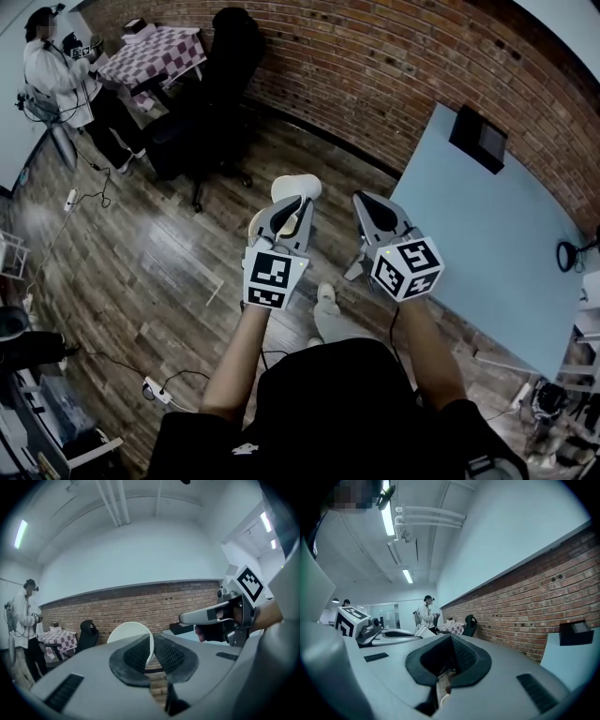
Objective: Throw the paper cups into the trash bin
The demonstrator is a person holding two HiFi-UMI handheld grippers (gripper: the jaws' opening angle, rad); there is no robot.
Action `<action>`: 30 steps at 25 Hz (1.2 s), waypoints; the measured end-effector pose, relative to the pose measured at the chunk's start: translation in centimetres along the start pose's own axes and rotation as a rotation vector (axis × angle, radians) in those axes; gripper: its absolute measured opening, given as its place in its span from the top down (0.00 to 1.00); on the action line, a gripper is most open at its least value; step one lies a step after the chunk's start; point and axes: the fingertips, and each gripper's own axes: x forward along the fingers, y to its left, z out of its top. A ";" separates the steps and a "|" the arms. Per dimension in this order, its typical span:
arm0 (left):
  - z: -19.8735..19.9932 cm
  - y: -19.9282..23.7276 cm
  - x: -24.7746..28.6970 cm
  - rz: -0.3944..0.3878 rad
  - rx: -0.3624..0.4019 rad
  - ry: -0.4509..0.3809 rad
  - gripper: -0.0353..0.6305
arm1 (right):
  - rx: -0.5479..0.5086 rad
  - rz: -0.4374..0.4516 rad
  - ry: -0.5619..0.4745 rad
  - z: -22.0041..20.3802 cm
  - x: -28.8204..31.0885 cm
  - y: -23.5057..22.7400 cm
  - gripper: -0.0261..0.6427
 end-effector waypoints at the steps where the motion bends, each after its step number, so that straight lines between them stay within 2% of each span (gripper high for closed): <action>1: 0.1 0.4 0.5 0.002 -0.001 0.000 0.90 | 0.000 0.001 0.002 0.1 0.5 -0.4 0.97; 12: 0.0 4.1 6.0 0.028 -0.015 0.013 0.90 | 0.000 0.033 0.024 0.6 6.3 -4.3 0.97; 21: 0.6 7.6 9.8 0.079 -0.021 0.043 0.90 | 0.022 0.085 0.031 1.8 11.4 -7.2 0.97; 30: -0.6 10.7 12.3 0.135 -0.033 0.090 0.90 | 0.063 0.137 0.056 0.6 15.8 -9.0 0.97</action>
